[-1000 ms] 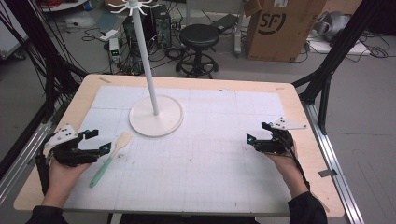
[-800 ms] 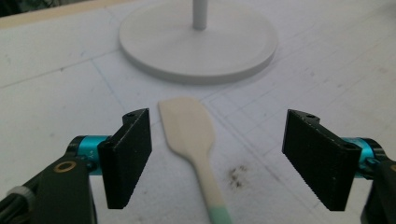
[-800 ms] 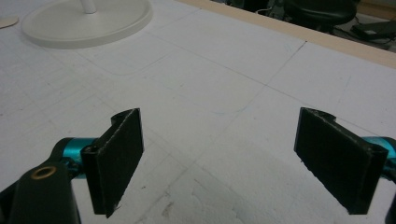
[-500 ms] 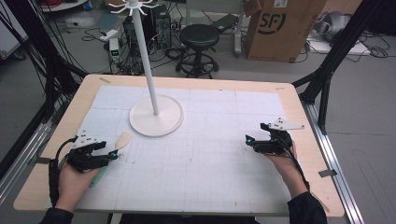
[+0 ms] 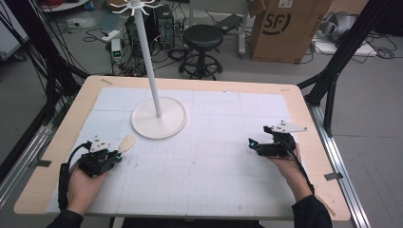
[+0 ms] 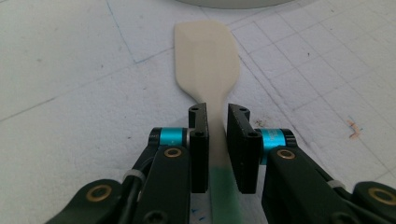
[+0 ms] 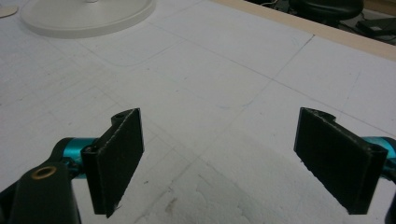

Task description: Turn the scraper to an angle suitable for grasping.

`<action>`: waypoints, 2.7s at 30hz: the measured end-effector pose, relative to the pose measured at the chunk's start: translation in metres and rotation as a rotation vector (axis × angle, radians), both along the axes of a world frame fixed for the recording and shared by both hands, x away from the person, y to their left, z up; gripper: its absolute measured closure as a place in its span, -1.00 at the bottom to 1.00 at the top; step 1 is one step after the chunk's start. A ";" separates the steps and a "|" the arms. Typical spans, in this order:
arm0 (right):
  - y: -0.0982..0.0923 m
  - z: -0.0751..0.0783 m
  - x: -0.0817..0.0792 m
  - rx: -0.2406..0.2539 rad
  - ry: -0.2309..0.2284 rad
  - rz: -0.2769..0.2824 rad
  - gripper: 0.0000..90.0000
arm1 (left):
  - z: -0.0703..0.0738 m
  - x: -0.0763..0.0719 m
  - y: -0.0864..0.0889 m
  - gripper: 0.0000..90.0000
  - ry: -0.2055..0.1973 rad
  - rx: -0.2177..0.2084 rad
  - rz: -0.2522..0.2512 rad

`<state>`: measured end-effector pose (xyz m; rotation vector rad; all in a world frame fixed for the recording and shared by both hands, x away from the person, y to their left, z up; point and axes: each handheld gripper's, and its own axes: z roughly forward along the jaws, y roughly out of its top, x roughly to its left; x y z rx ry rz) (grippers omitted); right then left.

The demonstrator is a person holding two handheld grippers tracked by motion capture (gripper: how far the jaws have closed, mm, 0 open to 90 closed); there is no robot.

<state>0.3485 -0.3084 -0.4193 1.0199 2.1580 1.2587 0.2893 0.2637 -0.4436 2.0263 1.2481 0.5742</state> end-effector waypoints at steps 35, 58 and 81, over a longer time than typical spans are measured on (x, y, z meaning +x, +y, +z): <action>-0.014 0.010 -0.003 0.065 -0.049 -0.064 -0.65 | 0.061 0.045 -0.163 0.80 -0.038 -0.175 -0.693; -0.016 0.010 -0.005 0.058 -0.023 -0.075 -0.65 | 0.001 0.059 -0.321 0.79 0.028 -0.070 -1.082; -0.008 0.005 -0.004 0.059 0.022 -0.005 -0.65 | 0.083 0.051 -0.115 -0.52 -0.214 -0.428 -0.587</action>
